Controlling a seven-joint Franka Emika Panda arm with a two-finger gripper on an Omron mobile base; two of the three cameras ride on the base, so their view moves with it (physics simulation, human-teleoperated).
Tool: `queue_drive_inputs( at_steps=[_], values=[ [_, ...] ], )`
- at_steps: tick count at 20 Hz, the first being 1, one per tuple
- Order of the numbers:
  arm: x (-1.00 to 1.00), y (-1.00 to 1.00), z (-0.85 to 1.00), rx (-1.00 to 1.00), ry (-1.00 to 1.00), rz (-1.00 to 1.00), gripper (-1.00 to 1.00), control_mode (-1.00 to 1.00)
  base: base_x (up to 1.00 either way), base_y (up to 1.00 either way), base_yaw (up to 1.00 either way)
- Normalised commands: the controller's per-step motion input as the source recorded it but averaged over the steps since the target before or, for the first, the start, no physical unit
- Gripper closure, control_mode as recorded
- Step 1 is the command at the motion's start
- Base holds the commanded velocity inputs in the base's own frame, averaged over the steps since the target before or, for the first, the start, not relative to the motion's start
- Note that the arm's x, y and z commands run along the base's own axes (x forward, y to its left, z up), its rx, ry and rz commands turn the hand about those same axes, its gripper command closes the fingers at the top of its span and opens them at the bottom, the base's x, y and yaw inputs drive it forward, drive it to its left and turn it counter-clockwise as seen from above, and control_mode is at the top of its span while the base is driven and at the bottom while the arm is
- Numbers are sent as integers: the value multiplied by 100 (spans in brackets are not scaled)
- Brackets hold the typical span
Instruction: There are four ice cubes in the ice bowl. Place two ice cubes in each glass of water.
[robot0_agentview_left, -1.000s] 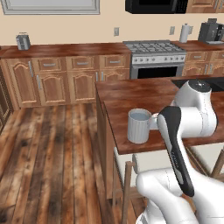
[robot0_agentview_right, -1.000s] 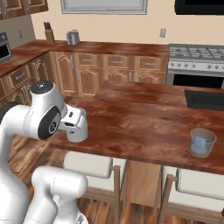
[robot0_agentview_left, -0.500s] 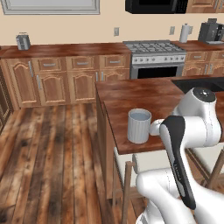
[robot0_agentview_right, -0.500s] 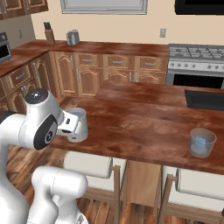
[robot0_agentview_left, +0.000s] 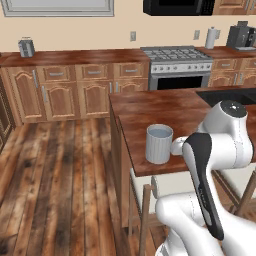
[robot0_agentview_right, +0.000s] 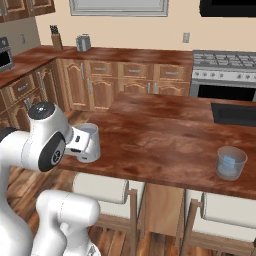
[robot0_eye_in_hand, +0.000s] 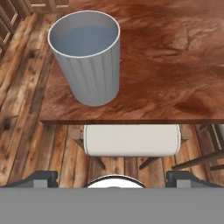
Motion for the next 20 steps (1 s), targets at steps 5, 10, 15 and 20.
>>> queue_drive_inputs(
  at_steps=[5, 10, 15, 20],
  values=[
    [0, 0, 0, 0, 0, 0, -100, 100, -15, -24, 0],
    [0, 0, 0, 0, 0, 0, -100, 100, -17, -42, 0],
    [0, 0, 0, 0, 0, 0, -100, 100, -30, -52, 0],
    [0, 0, 0, 0, 0, 0, -100, 100, -31, -50, 0]
  ],
)
